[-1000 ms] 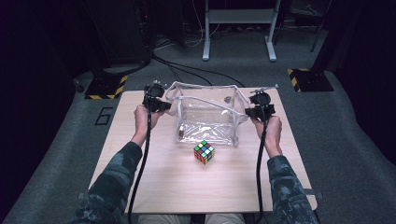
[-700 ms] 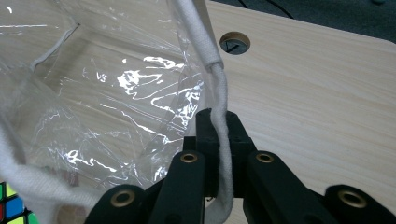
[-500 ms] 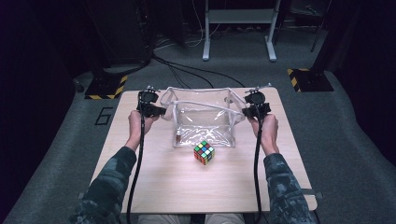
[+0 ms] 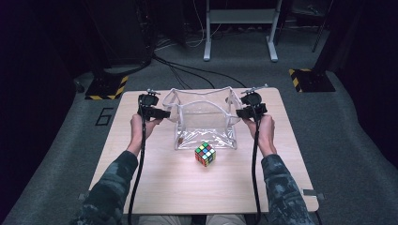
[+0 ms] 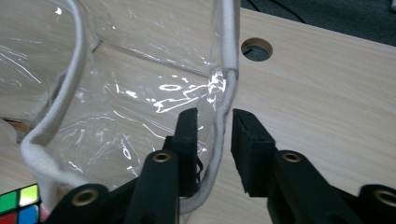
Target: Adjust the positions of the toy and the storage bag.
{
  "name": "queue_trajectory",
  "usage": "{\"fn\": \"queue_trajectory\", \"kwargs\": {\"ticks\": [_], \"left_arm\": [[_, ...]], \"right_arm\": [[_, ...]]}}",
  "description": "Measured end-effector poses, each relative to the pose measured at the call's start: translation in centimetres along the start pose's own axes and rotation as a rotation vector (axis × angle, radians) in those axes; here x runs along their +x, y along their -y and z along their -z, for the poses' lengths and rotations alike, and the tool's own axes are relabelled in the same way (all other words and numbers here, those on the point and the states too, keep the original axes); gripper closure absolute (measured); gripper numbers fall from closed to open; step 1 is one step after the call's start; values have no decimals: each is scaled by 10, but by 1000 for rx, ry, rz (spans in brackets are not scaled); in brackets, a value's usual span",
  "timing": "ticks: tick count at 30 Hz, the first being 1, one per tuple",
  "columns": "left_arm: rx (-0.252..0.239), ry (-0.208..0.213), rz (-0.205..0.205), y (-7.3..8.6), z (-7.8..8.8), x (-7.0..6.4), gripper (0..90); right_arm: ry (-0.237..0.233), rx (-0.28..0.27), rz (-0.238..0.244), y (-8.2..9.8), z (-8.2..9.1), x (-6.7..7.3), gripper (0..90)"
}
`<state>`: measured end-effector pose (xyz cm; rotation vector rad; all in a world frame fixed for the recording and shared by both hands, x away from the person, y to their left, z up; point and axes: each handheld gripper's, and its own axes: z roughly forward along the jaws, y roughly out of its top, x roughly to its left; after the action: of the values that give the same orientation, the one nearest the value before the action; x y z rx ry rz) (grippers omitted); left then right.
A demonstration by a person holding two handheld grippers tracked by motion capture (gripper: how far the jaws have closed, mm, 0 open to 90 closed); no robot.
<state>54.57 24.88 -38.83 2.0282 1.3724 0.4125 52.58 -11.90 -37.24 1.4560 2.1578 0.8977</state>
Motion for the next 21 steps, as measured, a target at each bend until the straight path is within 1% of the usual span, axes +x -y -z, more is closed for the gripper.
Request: {"fn": "queue_trajectory", "kwargs": {"ticks": [1,2,3,4,5,6,7,9,10,11,12,13,15,16,18,19,21], "left_arm": [[-7,-1,2,1,2,1,437],[-17,-4,7,1,3,1,399],[-18,-1,10,1,5,3,358],[-23,1,14,2,7,3,319],[-28,-3,12,2,9,4,288],[-34,1,18,2,11,5,265],[-37,2,18,2,13,6,243],[-50,5,29,3,18,8,211],[-50,5,29,3,18,8,199],[-50,9,26,4,21,9,183],[-53,10,29,5,23,9,183],[-58,11,28,6,26,10,167],[-63,16,28,7,30,11,158],[-68,16,30,9,32,11,150],[-79,24,37,14,37,11,144],[-75,21,26,16,38,11,141],[-77,26,22,18,40,11,133]], "right_arm": [[-4,-3,-4,0,1,1,675],[-8,-9,-4,-1,2,2,615],[-10,-11,4,-1,2,3,578],[-16,-11,1,-1,3,4,554],[-19,-20,0,-1,4,5,501],[-27,-26,-3,0,5,4,446],[-35,-36,-7,0,7,4,426],[-47,-54,-12,1,11,3,333],[-47,-54,-12,1,11,3,333],[-59,-69,-9,2,16,2,278],[-59,-69,-9,2,16,2,278],[-72,-79,-15,4,21,0,222],[-71,-79,-21,5,23,0,206],[-81,-92,-14,8,28,-3,174],[-75,-95,-18,11,32,-3,151],[-80,-97,-15,13,34,-4,146],[-81,-103,-11,18,38,-4,138]]}}
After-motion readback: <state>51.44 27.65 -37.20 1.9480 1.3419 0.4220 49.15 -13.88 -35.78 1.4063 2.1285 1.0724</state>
